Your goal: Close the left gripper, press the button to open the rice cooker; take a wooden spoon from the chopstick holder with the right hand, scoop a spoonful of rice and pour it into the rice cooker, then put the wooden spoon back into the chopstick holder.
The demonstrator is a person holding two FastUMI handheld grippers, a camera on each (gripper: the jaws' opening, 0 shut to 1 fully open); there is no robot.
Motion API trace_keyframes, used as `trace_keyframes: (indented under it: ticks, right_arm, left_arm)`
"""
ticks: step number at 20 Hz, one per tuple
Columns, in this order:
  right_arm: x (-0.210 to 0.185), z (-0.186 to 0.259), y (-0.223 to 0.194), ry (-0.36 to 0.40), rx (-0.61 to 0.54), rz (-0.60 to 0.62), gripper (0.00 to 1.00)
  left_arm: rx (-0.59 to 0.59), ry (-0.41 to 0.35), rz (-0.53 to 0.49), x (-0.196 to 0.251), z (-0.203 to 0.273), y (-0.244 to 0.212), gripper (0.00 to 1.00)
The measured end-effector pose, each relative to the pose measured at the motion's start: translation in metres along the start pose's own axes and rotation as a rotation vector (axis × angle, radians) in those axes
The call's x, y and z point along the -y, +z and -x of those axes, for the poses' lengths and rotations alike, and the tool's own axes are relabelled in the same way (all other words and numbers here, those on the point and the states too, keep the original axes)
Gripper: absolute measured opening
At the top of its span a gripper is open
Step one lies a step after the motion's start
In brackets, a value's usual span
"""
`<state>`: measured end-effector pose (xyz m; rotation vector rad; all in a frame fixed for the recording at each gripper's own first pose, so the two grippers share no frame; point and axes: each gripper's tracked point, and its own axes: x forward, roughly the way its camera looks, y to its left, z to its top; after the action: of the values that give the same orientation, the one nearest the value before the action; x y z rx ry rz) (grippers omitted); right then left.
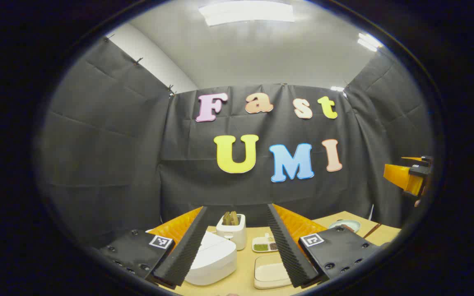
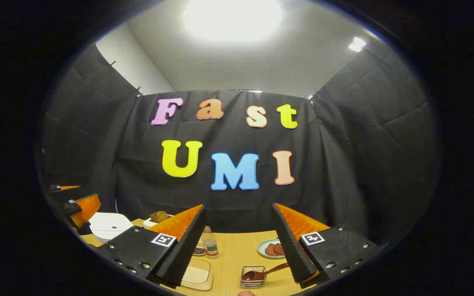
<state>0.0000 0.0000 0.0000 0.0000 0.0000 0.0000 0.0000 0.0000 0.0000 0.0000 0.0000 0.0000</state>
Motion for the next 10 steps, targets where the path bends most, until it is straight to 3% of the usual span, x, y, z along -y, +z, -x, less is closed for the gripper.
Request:
trace_keyframes:
  ticks: [10]
  right_arm:
    - [0.0083,-0.0009,0.0051,0.002,0.018,0.014,0.95]
  left_arm:
    - [-0.023,-0.004,0.006,0.0075,-0.0056,-0.0063,0.97]
